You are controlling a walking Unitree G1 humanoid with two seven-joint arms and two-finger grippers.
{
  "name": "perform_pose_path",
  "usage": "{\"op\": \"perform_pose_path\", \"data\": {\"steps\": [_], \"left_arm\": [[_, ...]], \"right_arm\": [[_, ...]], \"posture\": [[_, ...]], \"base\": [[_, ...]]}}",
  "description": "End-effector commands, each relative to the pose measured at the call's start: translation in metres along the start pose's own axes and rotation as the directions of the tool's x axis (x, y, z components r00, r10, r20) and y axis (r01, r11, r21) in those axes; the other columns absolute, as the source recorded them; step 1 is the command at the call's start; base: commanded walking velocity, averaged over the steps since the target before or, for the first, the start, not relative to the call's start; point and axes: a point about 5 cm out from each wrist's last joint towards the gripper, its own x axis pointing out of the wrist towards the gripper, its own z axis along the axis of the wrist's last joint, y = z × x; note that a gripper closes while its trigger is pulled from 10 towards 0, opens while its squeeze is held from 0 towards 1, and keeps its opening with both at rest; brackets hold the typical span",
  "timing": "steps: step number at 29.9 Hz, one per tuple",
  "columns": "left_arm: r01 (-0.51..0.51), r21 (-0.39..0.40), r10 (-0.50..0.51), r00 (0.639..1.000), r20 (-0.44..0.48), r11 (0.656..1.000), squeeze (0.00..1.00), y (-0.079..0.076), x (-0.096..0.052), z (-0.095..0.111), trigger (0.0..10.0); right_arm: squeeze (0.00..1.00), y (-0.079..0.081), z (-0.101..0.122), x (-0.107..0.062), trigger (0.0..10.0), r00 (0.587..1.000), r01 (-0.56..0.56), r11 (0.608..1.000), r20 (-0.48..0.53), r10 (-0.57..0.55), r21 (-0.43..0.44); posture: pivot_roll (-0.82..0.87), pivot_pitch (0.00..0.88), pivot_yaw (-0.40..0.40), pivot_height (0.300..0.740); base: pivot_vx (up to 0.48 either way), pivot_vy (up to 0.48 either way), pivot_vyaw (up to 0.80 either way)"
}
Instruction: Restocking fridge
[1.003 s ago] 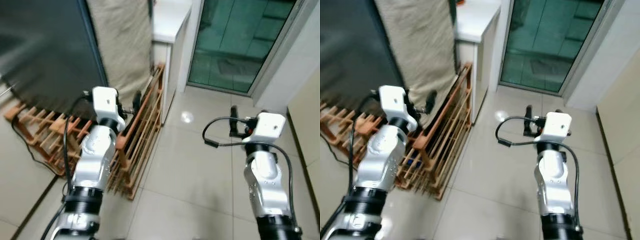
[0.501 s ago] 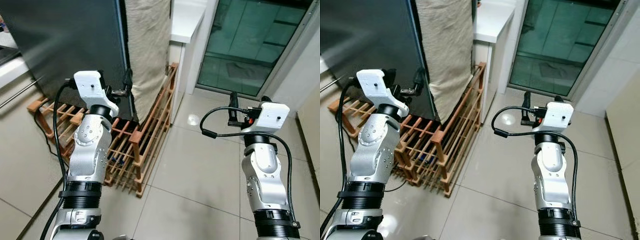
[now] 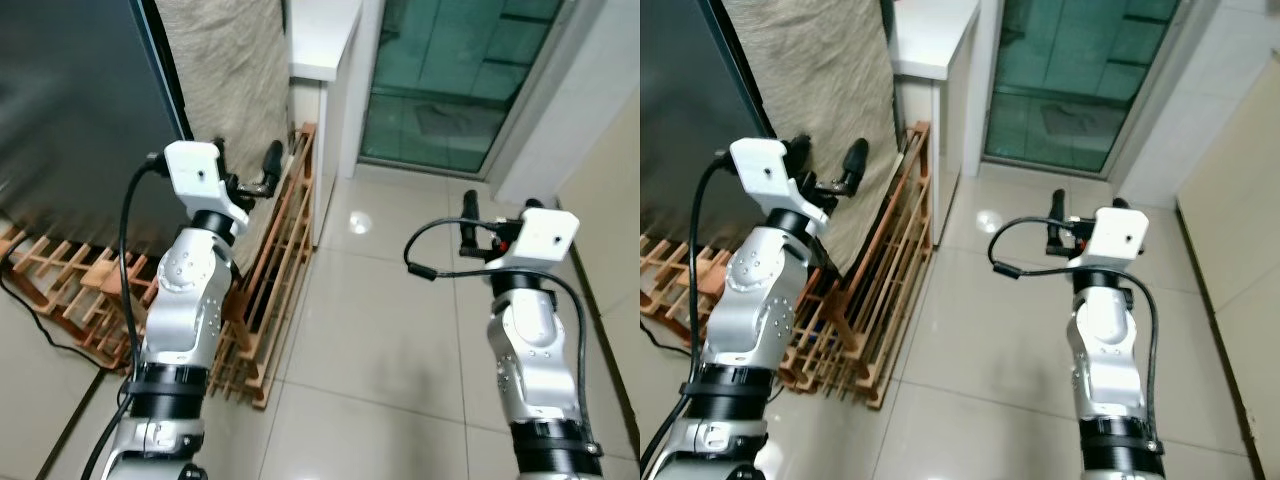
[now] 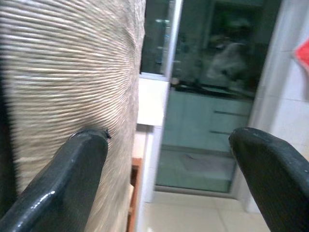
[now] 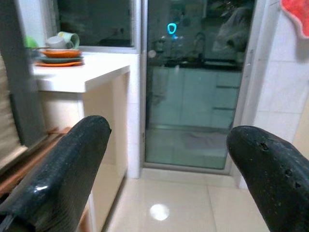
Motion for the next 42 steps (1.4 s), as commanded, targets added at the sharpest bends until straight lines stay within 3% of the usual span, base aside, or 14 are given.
{"op": "perform_pose_path", "data": {"steps": [1,10,18,26,36,40,42], "left_arm": [[-0.041,-0.007,0.041,0.999,-0.010,0.999,0.00,0.006,0.002,0.001,10.0],[0.012,-0.027,-0.012,1.000,-0.012,1.000,0.00,0.006,0.003,0.007,10.0],[-0.110,-0.047,0.106,0.991,-0.078,0.993,0.00,0.025,0.016,0.001,10.0],[-0.060,-0.113,0.047,0.992,-0.121,0.992,0.00,0.009,0.031,-0.018,10.0],[-0.039,-0.128,0.028,0.996,-0.091,0.991,0.00,-0.003,0.055,-0.013,10.0],[-0.017,-0.142,0.006,0.997,-0.077,0.990,0.00,-0.006,0.055,-0.010,10.0],[0.015,-0.153,-0.028,0.996,-0.085,0.988,0.00,-0.010,0.045,-0.014,10.0]], "right_arm": [[0.00,-0.014,-0.004,-0.003,10.0,0.999,0.041,0.999,-0.019,-0.042,-0.023],[0.00,-0.013,-0.007,-0.007,10.0,0.999,0.034,0.999,-0.034,-0.035,-0.023],[0.00,-0.013,-0.009,-0.007,10.0,0.999,0.032,0.999,-0.044,-0.033,-0.021],[0.00,-0.008,-0.009,-0.004,10.0,0.999,0.016,1.000,-0.047,-0.016,-0.015],[0.00,-0.007,-0.008,-0.004,10.0,0.999,0.012,1.000,-0.044,-0.012,-0.011],[0.00,-0.009,-0.007,-0.005,10.0,0.999,0.018,1.000,-0.043,-0.019,-0.014],[0.00,-0.010,-0.008,-0.006,10.0,0.999,0.026,1.000,-0.044,-0.026,-0.016]], "posture": [[-0.09,0.000,-0.007,0.740],[-0.09,0.000,-0.003,0.740],[-0.10,0.000,0.000,0.740],[-0.09,0.000,-0.007,0.740],[-0.12,0.000,-0.005,0.740],[-0.13,0.000,0.001,0.740],[-0.14,0.000,0.007,0.740]], "base": [[0.000,0.000,0.00],[0.000,0.000,0.00],[0.000,0.000,0.00],[0.000,0.000,0.00],[0.000,0.000,0.00],[0.000,0.000,0.00],[0.000,0.000,0.00]]}}
